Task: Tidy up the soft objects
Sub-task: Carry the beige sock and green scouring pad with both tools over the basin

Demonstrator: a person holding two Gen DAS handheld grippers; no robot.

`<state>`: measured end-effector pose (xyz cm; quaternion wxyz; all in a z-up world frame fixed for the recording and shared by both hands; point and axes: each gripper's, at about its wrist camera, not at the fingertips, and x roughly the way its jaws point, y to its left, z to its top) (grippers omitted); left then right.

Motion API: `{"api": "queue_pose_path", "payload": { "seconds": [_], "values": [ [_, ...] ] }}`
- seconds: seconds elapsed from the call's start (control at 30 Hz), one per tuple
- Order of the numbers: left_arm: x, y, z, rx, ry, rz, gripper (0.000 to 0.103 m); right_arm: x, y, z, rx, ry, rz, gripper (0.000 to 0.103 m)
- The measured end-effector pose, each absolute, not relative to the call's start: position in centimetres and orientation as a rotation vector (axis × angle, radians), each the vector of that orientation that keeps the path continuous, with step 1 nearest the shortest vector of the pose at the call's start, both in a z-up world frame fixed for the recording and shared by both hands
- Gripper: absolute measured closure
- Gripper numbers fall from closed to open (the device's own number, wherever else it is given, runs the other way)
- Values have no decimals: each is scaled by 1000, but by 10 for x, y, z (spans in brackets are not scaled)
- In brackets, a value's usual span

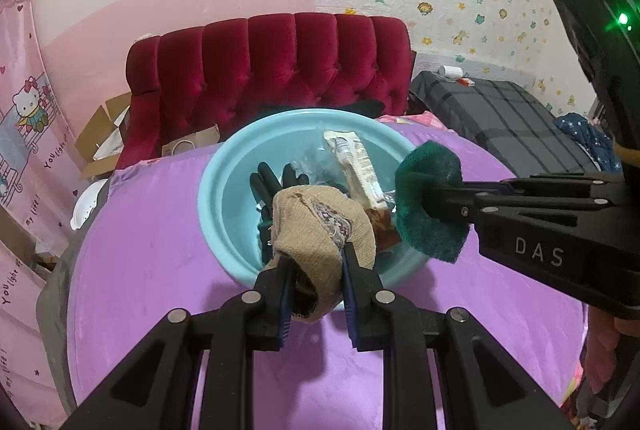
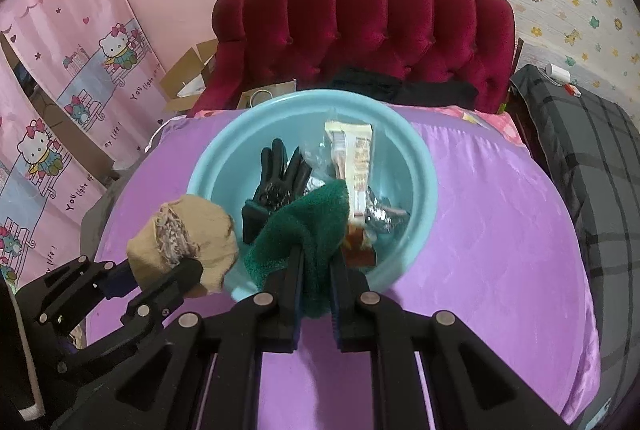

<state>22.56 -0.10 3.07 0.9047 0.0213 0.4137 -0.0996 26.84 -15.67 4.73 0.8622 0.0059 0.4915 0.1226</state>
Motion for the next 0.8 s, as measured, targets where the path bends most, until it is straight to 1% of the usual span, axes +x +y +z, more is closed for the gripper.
{"api": "queue_pose_path", "payload": {
  "seconds": [0.33,0.8],
  "values": [
    [266,1,18,59,871,-191,80,313,-148,43,20,1032,263,91],
    [317,-2,-3,57,886,-178,80,370,-142,19,48,1072,291,89]
  ]
}}
